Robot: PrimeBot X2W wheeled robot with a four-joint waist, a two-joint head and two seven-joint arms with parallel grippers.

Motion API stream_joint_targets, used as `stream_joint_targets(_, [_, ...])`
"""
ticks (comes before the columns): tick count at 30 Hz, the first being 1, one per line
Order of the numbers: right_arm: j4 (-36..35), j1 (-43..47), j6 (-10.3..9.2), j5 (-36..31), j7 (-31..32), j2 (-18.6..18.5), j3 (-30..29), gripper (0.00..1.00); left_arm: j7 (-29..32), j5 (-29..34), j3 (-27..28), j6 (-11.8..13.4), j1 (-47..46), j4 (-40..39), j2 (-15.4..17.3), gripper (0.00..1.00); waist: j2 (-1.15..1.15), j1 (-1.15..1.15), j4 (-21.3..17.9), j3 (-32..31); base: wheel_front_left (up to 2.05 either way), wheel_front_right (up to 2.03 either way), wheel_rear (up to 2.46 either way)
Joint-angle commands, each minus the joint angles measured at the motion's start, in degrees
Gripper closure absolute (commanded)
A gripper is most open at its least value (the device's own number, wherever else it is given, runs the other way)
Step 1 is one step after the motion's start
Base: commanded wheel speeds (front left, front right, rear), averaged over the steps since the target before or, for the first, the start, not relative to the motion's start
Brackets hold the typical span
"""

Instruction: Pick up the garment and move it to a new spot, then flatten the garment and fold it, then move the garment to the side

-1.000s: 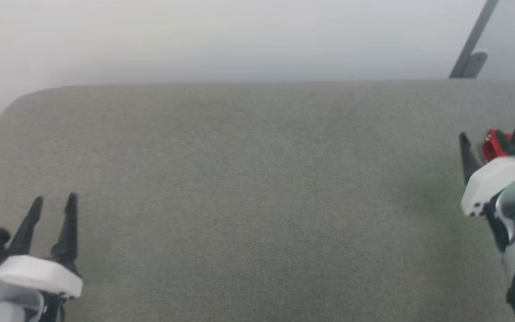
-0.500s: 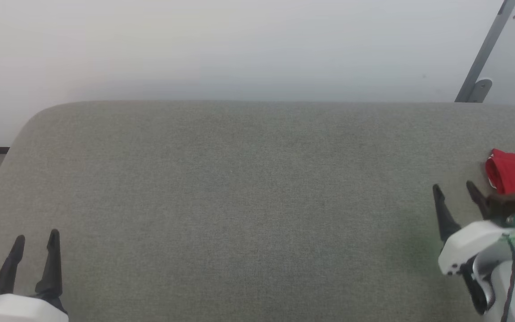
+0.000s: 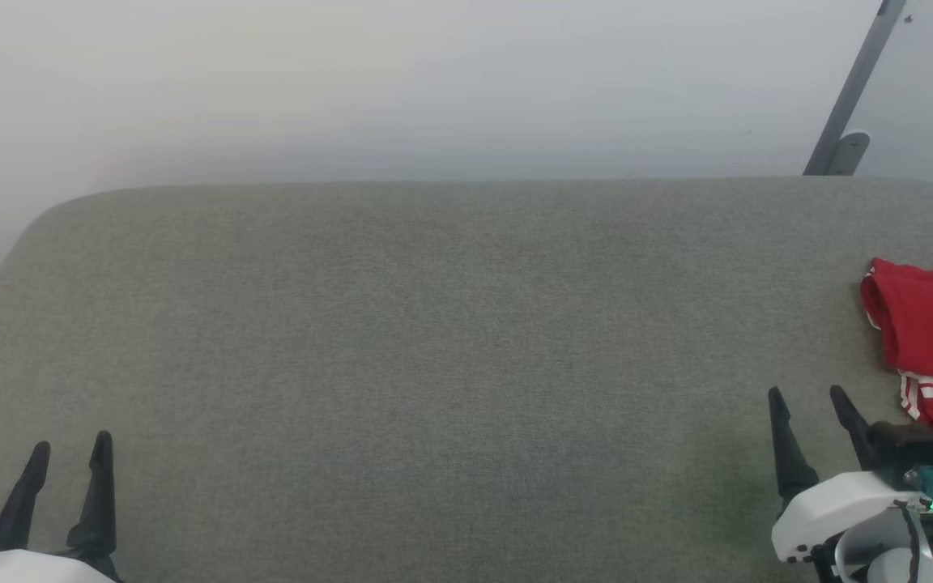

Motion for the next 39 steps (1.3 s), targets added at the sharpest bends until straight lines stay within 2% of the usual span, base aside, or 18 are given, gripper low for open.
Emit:
stream_joint_targets(1, [-0.65, 0.67, 0.01, -0.43, 0.34, 0.40, -0.02, 0.00, -0.21, -0.18, -0.05, -0.08, 0.33, -0.25, 0.02, 0.00, 0.00, 0.00, -0.14, 0.10, 0.00, 0.00, 0.00])
stream_joint_targets(26, [-5.88, 2.95, 0.01, -1.65, 3.15, 2.45, -0.32, 0.00, -0.21, -0.69, -0.44, -0.08, 0.14, 0.08, -0.38, 0.00, 0.00, 0.00, -0.01, 0.51, 0.00, 0.00, 0.00])
stream_joint_targets(27, [-5.62, 2.55, 0.00, -1.53, 2.97, 2.28, -0.37, 1.00, 0.01, -0.84, -0.58, 0.00, 0.02, 0.15, -0.35, 1.00, 0.00, 0.00, -0.01, 0.51, 0.00, 0.00, 0.00])
stream_joint_targets(31, [-3.63, 3.64, 0.00, -1.25, 3.11, 2.57, -0.49, 1.00, 0.18, -1.04, -1.20, 0.00, 0.58, 1.80, -2.57, 1.00, 0.00, 0.00, -0.01, 0.52, 0.00, 0.00, 0.00])
stream_joint_targets(39, [-3.92, 2.81, 0.00, 8.23, 5.54, 2.62, -0.97, 1.00, 2.60, -7.51, -0.86, -0.01, -0.61, 1.41, -4.42, 1.00, 0.00, 0.00, -0.04, 0.52, 0.00, 0.00, 0.00])
